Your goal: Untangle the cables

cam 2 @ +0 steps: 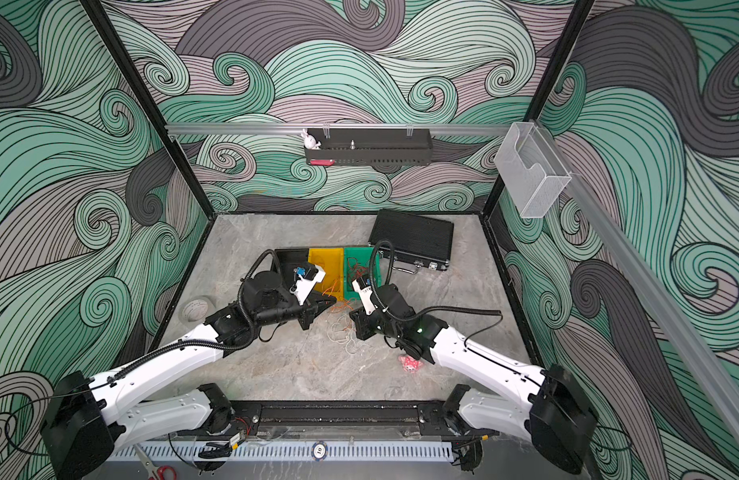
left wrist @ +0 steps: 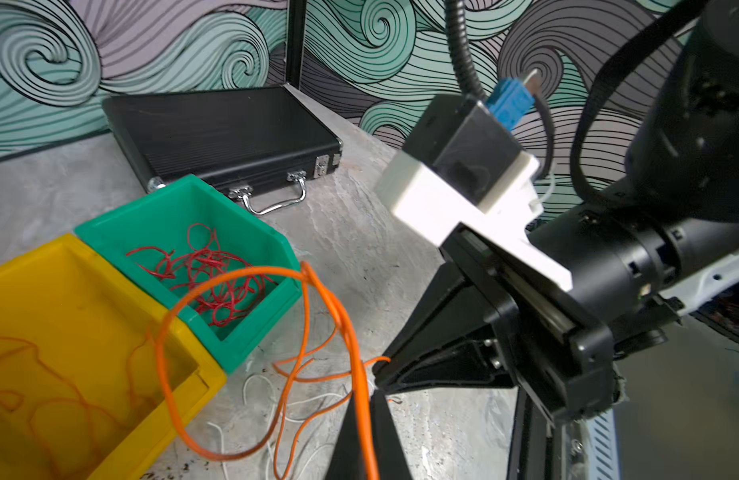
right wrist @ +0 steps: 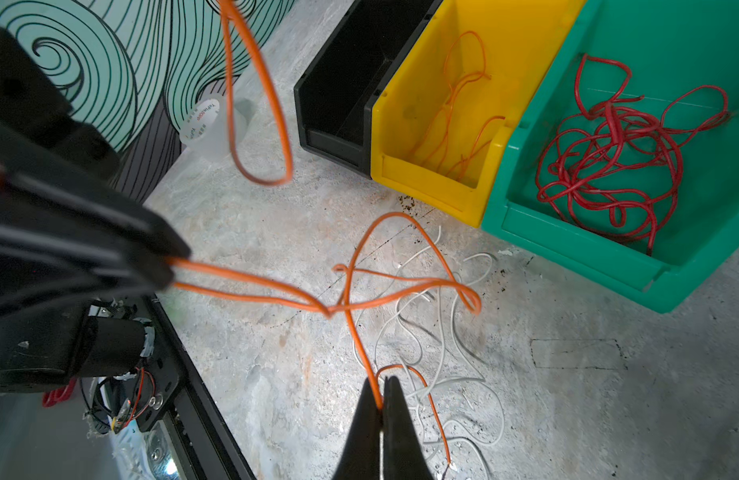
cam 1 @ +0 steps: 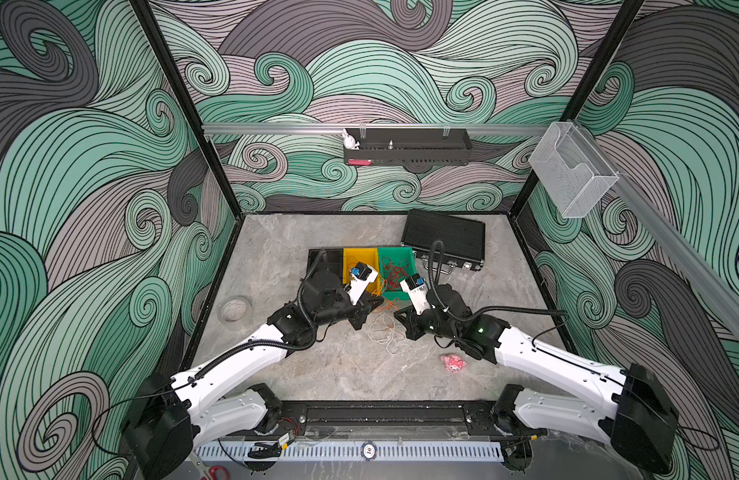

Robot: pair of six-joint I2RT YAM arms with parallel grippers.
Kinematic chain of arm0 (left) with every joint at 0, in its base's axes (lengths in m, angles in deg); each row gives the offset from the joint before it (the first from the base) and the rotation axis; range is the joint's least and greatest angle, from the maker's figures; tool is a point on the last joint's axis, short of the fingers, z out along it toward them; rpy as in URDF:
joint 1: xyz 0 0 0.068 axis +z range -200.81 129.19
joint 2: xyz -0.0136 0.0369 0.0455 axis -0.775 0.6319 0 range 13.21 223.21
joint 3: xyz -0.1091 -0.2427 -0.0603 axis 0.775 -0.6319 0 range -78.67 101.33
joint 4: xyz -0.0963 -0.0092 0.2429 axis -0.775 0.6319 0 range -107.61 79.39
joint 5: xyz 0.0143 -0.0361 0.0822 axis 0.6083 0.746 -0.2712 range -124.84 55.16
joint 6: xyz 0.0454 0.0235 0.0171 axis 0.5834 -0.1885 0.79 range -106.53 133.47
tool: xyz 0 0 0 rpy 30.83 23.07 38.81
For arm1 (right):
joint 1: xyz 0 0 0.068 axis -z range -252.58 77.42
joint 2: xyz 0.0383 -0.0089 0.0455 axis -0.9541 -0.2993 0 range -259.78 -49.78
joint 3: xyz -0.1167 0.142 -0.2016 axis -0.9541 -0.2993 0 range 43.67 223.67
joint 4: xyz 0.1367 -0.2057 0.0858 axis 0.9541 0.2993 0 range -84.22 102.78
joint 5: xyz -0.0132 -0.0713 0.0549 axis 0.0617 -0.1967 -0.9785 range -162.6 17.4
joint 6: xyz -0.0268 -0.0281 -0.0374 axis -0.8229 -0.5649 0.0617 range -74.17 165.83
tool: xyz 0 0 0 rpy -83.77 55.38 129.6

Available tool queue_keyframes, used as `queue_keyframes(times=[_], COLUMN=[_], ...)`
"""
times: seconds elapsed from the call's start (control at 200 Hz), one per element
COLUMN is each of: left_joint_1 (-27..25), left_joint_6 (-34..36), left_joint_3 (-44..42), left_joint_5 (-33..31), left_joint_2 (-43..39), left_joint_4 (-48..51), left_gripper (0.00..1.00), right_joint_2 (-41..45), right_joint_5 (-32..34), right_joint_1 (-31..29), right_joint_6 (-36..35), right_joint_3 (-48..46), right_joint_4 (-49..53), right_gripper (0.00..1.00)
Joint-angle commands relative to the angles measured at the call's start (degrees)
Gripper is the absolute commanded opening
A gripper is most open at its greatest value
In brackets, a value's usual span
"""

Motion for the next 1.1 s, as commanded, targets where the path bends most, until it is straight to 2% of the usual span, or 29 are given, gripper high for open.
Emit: queue_keyframes(times=[0.0,0.135,0.475,0.655,0.756,0.836,0.896,1.096], left_joint_1=[0.17,0.22,0.19,0.19,0.17,0.20,0.26,0.20], left_joint_6=[-2.60,-3.15,-4.53,-4.66,-3.85,-3.84,-4.04,-5.21], left_joint_3=[-0.93,-3.08,-4.55,-4.28,-3.32,-3.13,-3.14,-3.75], left_joint_5=[4.29,1.63,5.15,2.64,0.88,-1.35,-2.88,0.91], left_joint_2=[1.88,2.95,5.52,5.85,6.18,6.24,6.15,7.17], left_joint_4=[0.37,-0.93,-4.76,-5.21,-4.16,-4.45,-4.60,-8.08], left_gripper=[0.00,0.00,0.00,0.00,0.03,0.13,0.13,0.26], right_joint_2=[-0.69,-1.10,-0.77,-2.48,-3.50,-3.94,-4.07,-4.26], right_joint_5=[-1.59,-3.85,-9.34,-10.84,-12.51,-13.16,-13.36,-14.24], right_joint_1=[0.50,1.67,4.24,4.32,4.32,4.32,4.32,4.32], right_joint_6=[1.37,2.92,7.71,9.34,10.44,11.39,12.03,13.80], right_joint_3=[1.19,1.15,0.56,1.59,2.63,2.98,3.05,2.78], right_joint_4=[-3.76,-5.81,-11.02,-12.41,-13.29,-13.88,-14.14,-15.38], right_gripper=[0.00,0.00,0.00,0.00,0.00,0.00,0.00,0.00])
